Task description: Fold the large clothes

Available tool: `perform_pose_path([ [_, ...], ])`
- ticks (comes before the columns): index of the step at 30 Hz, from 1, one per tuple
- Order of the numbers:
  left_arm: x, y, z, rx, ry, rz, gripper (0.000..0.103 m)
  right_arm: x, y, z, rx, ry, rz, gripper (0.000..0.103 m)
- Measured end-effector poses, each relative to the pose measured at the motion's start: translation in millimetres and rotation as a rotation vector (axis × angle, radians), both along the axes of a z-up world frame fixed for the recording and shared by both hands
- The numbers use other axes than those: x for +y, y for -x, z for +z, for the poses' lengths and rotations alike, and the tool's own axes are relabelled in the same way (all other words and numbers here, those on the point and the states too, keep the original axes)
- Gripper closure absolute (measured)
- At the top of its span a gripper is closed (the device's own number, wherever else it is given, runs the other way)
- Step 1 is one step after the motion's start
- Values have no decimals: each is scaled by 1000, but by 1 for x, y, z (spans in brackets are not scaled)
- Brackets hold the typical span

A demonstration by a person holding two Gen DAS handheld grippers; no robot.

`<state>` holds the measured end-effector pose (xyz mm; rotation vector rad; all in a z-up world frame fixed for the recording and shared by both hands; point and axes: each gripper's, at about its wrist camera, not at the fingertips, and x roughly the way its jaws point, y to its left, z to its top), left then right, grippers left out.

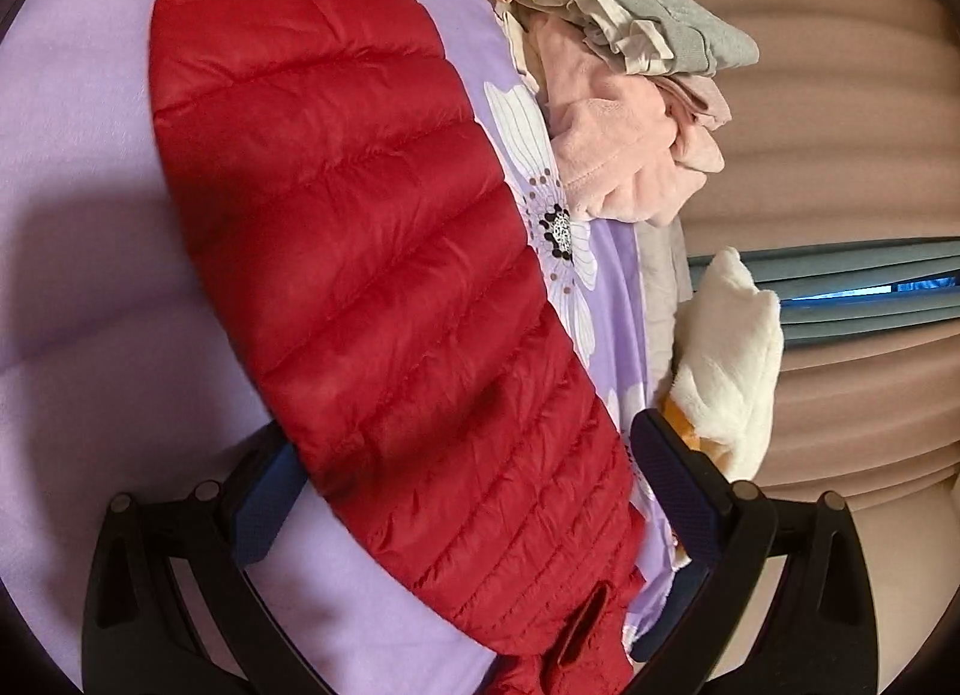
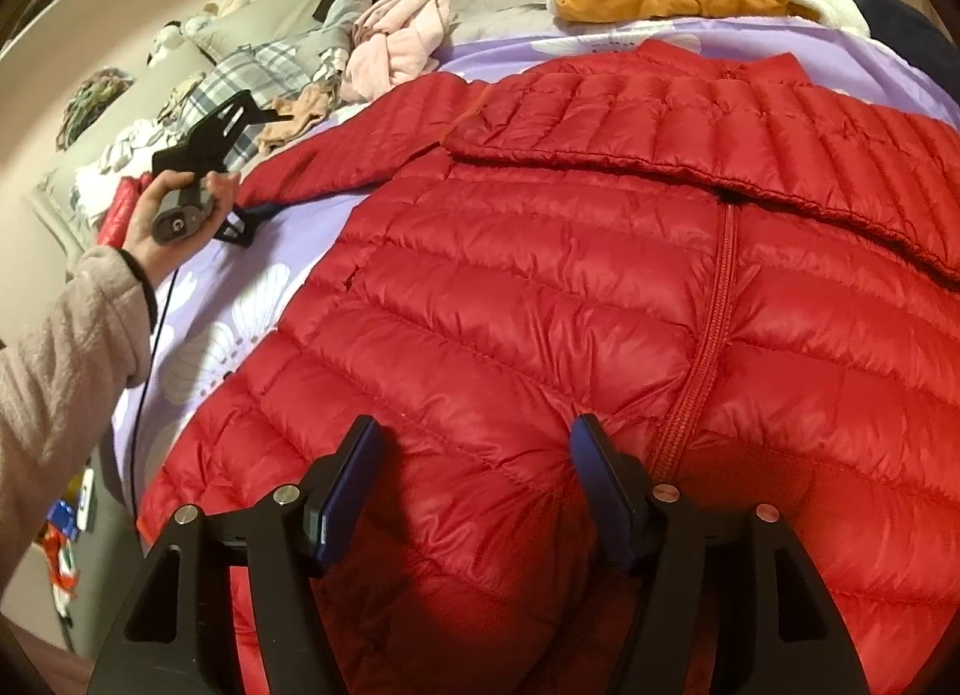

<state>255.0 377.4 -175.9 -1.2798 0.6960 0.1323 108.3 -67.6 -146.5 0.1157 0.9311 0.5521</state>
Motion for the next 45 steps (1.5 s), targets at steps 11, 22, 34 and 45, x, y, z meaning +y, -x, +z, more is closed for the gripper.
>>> perform_pose_path([
  [11,4,-8,-7,156,-94,-9,81,0,3,-1,-11,10,-1,37],
  [22,-40,2,75,73,-460,-83,88,-2,2,-2,-3,-24,-24,36],
  [34,-229,17,190,-182,-1033,-397,88,-60,5,25,40,-191,-208,36],
  [45,-449,51,65,-95,-1391,-1270,80,-181,36,49,-55,-190,-594,36],
])
